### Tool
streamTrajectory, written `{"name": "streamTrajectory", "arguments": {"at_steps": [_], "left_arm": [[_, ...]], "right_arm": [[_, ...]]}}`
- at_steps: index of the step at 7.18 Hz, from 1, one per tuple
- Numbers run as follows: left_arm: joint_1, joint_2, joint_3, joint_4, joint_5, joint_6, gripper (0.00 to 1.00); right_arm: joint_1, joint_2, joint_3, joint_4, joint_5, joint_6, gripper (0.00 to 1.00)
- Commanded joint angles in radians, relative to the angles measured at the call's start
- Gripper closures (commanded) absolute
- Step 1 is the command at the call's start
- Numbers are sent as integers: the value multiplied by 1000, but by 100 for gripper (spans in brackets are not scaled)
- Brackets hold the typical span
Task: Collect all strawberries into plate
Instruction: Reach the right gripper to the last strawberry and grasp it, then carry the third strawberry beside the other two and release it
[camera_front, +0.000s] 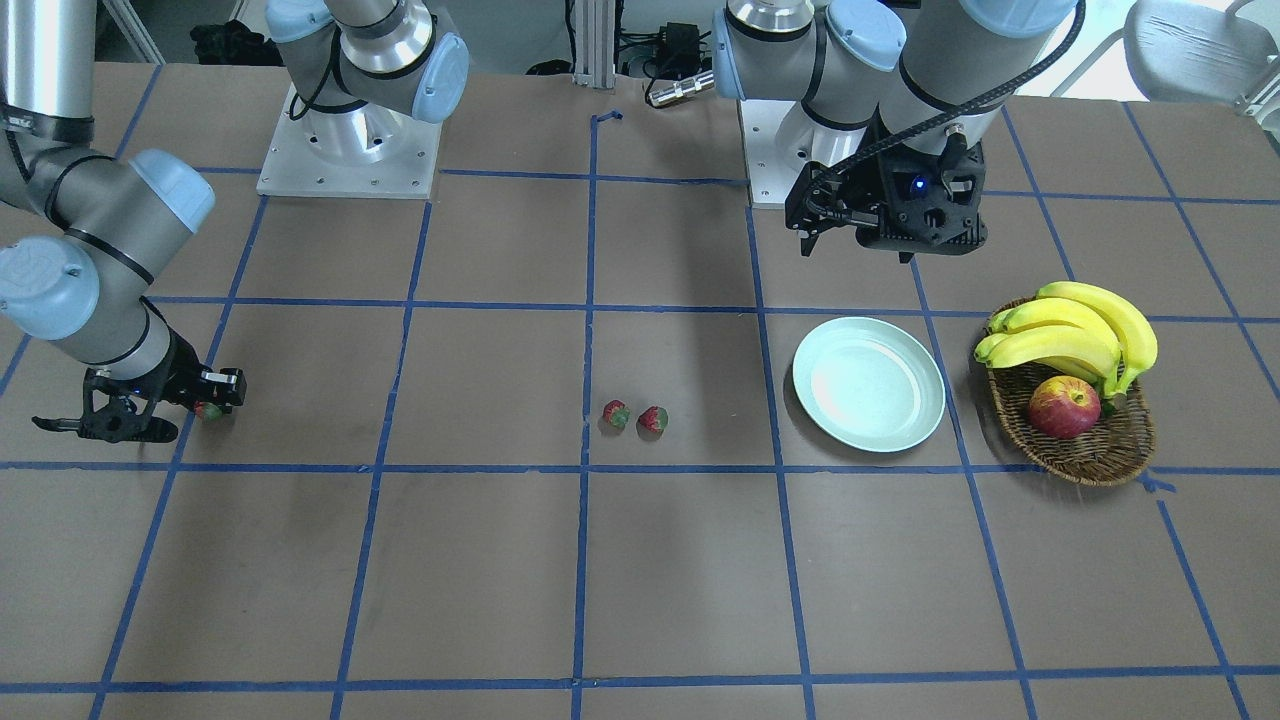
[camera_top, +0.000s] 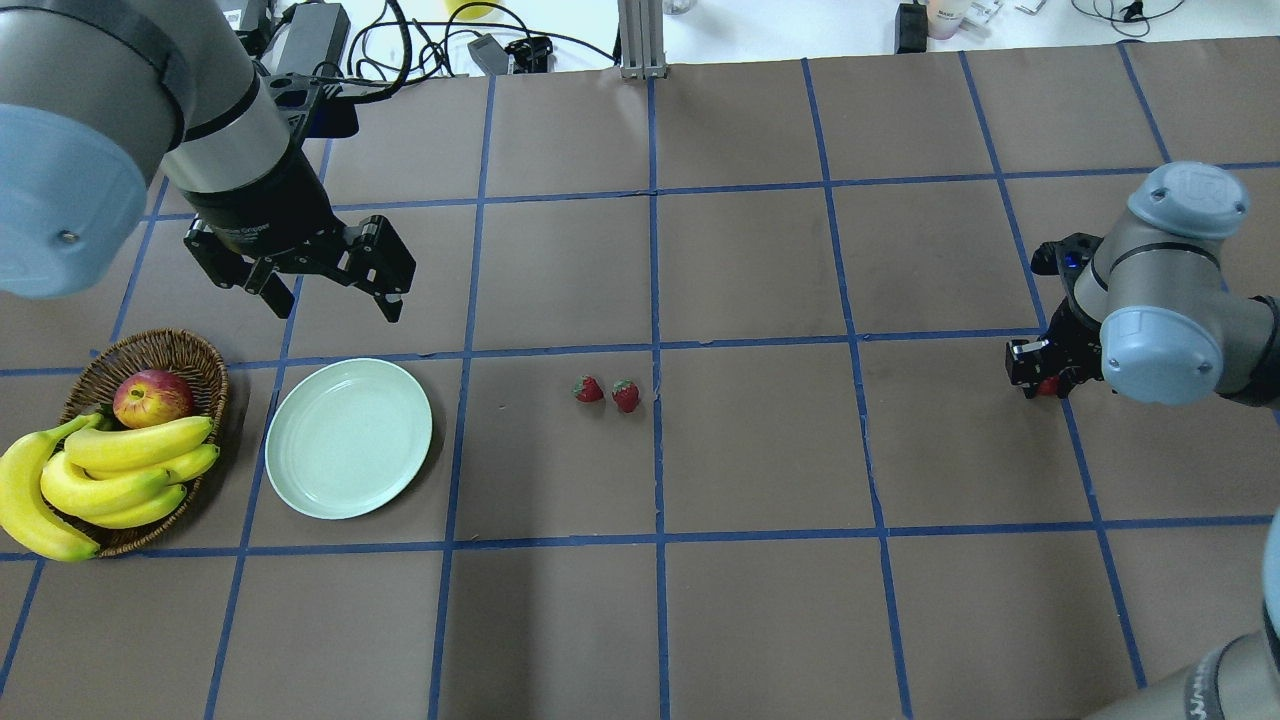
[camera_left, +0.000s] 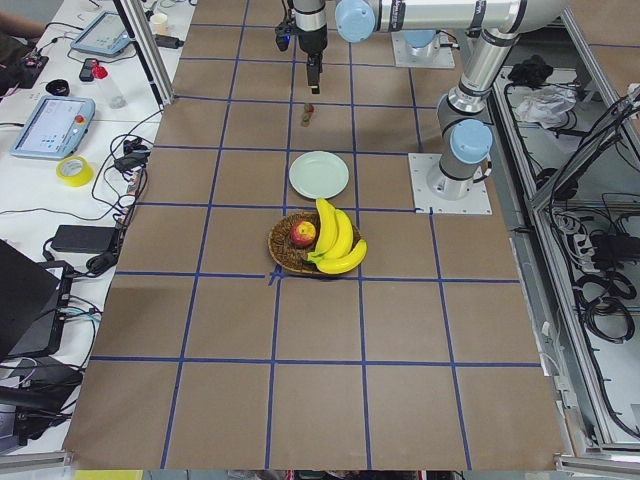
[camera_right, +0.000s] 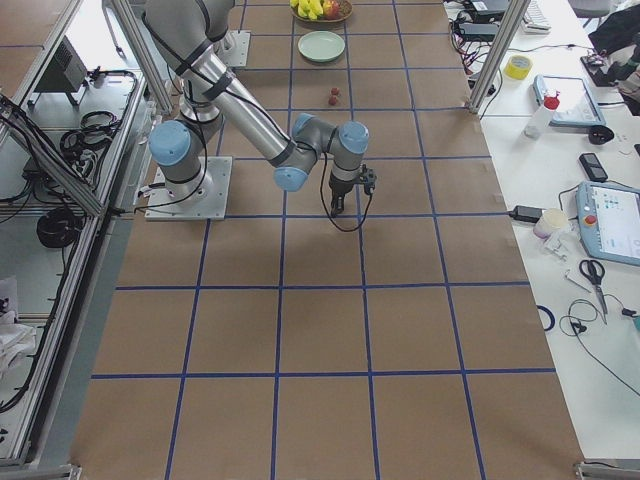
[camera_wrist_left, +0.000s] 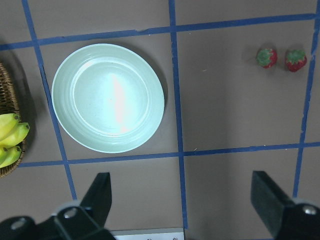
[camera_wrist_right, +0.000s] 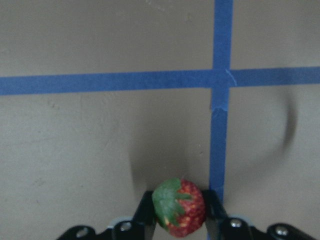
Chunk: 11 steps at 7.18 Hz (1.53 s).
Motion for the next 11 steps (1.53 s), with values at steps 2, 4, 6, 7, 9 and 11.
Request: {"name": "streamTrajectory", "arguments": {"at_steps": [2, 4, 6, 7, 9, 11], "left_arm": [[0, 0, 0, 0, -1, 0, 0], [0, 0, 0, 0, -1, 0, 0], [0, 0, 0, 0, 0, 0, 0], [0, 0, 0, 0, 0, 0, 0], [0, 0, 0, 0, 0, 0, 0], [-2, 0, 0, 0, 2, 0, 0]], "right_arm": [[185, -80, -46, 134, -14, 235, 79], [373, -77, -83, 213, 3, 496, 78], [558, -72, -85, 202, 140, 819, 78], [607, -57, -96, 195, 266, 935, 78], [717, -5, -174, 175, 374, 1118, 78], [817, 79, -269, 129, 430, 1249, 78]]}}
